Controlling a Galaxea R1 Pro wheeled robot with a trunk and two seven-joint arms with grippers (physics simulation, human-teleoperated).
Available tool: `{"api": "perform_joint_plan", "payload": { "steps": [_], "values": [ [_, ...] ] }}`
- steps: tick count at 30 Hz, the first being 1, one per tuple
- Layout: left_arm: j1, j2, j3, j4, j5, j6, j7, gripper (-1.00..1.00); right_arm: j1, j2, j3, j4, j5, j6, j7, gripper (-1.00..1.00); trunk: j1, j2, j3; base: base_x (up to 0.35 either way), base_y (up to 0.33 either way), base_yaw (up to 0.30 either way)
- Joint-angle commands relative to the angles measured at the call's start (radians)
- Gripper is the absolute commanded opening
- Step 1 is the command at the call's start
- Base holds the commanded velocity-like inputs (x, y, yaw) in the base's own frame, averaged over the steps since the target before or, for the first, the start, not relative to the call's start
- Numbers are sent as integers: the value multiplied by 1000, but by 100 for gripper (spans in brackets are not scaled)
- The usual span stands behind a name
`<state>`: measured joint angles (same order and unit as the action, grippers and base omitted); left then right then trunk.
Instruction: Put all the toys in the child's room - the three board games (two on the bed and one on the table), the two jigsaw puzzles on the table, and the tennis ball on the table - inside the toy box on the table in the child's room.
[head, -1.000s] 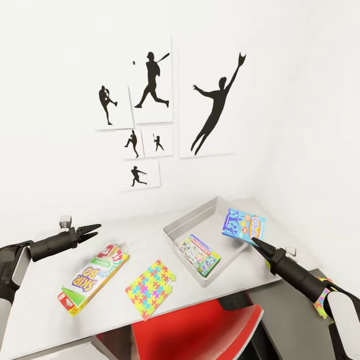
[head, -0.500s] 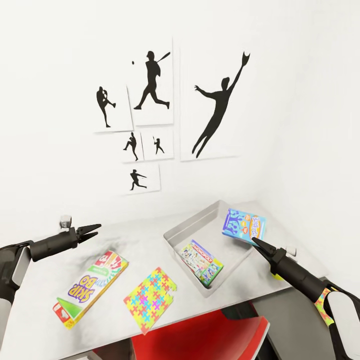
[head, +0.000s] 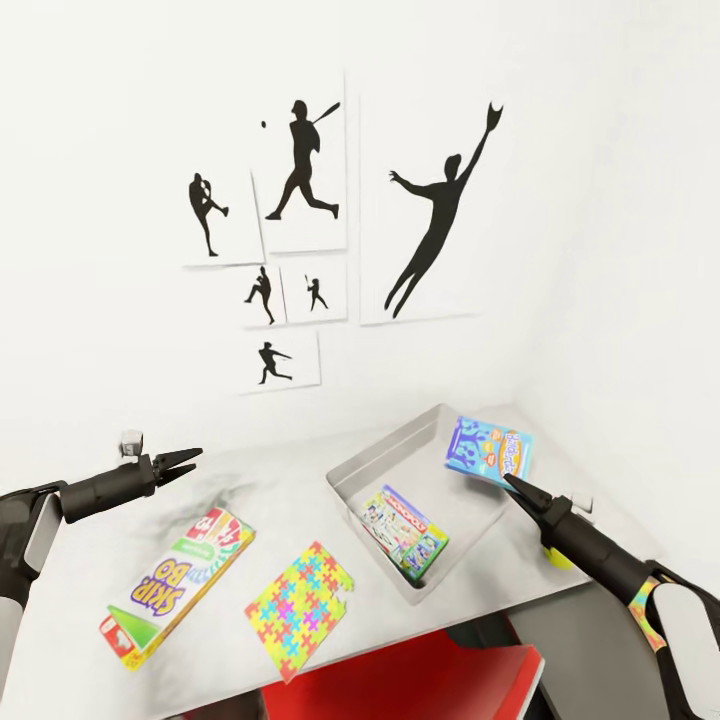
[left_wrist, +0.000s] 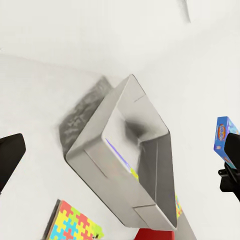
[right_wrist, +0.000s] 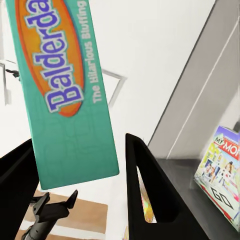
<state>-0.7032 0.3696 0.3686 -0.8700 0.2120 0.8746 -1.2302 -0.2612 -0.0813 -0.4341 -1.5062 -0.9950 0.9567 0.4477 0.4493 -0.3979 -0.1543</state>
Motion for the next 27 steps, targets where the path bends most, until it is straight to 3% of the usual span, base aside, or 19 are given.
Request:
{"api": "perform_joint_plan", "payload": {
  "steps": [1,6,17,20,24,27],
  "values": [
    [-1,0,1,0,3,7,-2,100,-1,0,-2,7,4,-6,6,-100,1,-2,-2,58,0,0],
    [-1,0,1,0,3,8,-2,100,-1,-5,1,59,4,-36,3,-100,1,-2,-2,19,0,0],
    [-1,0,1,0,5,8,-3,100,-6,6,8,66,-7,-35,-25,-100,1,-2,-2,1,0,0],
    [-1,0,1,0,6,9,-3,100,-72,4,7,68,-11,-5,-99,-100,1,-2,-2,0,0,0],
    [-1,0,0,0,6,9,-3,100,-175,17,7,82,-13,44,-254,-100,1,-2,-2,0,0,0],
    [-1,0,1,0,6,9,-3,100,-278,63,8,126,-14,55,-417,-100,1,-2,-2,0,0,0]
  ]
}}
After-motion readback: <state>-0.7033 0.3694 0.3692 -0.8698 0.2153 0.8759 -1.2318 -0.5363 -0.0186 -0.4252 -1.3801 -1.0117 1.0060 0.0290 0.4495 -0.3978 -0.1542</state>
